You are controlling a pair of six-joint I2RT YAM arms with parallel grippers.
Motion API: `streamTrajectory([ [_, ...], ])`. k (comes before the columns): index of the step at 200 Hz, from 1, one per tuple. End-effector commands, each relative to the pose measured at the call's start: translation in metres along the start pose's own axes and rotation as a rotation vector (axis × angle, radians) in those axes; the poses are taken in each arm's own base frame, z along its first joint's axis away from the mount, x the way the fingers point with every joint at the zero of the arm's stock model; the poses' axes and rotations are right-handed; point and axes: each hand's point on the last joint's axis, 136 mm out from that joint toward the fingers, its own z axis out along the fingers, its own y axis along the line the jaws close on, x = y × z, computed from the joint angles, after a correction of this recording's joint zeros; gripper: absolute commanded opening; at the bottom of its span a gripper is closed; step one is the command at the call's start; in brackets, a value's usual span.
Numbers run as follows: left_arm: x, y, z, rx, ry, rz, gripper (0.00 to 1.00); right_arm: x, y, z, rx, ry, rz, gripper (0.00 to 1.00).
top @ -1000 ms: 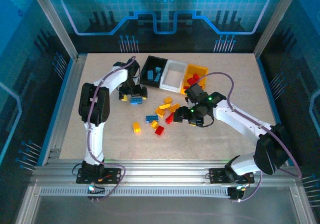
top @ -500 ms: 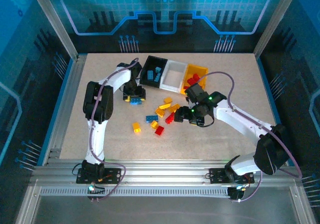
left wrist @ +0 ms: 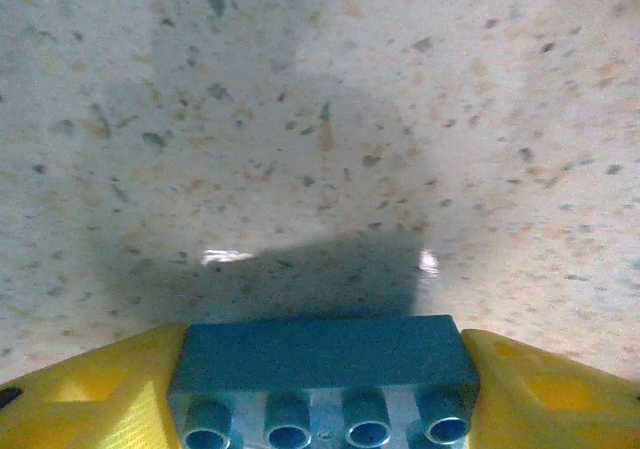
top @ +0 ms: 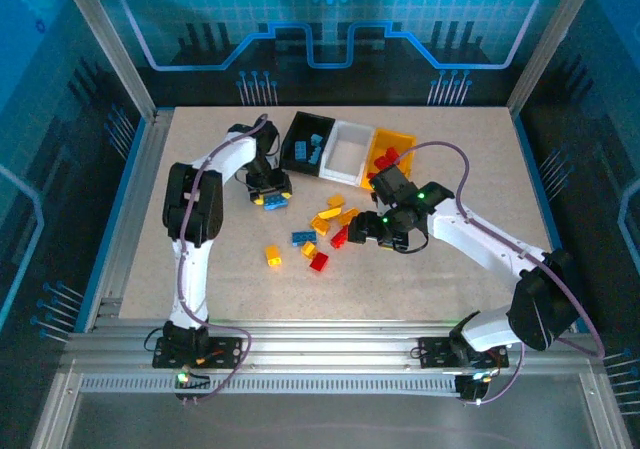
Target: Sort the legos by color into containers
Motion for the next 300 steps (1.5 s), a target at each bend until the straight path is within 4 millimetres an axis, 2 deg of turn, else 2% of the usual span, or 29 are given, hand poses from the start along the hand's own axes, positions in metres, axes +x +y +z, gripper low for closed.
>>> streamTrajectory([
  [1,-0.02,-0.04,-0.051,0.282,-0.053,-0.132,0.6,0.001,0.003,-0.002,0.008,0.006,-0.013,0.77],
  [25,-0.049,-0.065,-0.077,0.509,-0.083,-0.272,0.6,0.0,0.003,-0.002,0.006,0.003,-0.014,0.77],
  [63,-0.098,-0.102,-0.109,0.753,-0.148,-0.413,0.61,-0.002,0.001,-0.002,0.011,0.003,-0.014,0.77],
  [91,-0.128,-0.121,-0.114,0.86,-0.163,-0.498,0.61,-0.003,-0.001,-0.002,0.01,0.0,-0.014,0.77],
  [118,-0.145,-0.139,-0.113,0.894,-0.161,-0.52,0.61,-0.006,-0.005,-0.003,0.015,-0.004,-0.008,0.77],
  [153,-0.159,-0.15,-0.103,0.911,-0.153,-0.548,0.62,-0.009,-0.008,-0.004,0.013,-0.009,0.0,0.77],
  [201,-0.17,-0.15,-0.091,0.914,-0.151,-0.57,0.66,-0.01,-0.013,-0.005,0.016,-0.009,0.013,0.77],
  [257,-0.169,-0.152,-0.089,0.921,-0.134,-0.566,0.73,-0.013,-0.011,-0.002,0.012,0.001,0.013,0.77],
  [300,-0.167,-0.152,-0.091,0.919,-0.134,-0.557,0.82,-0.013,-0.01,-0.001,0.013,0.003,0.013,0.77],
])
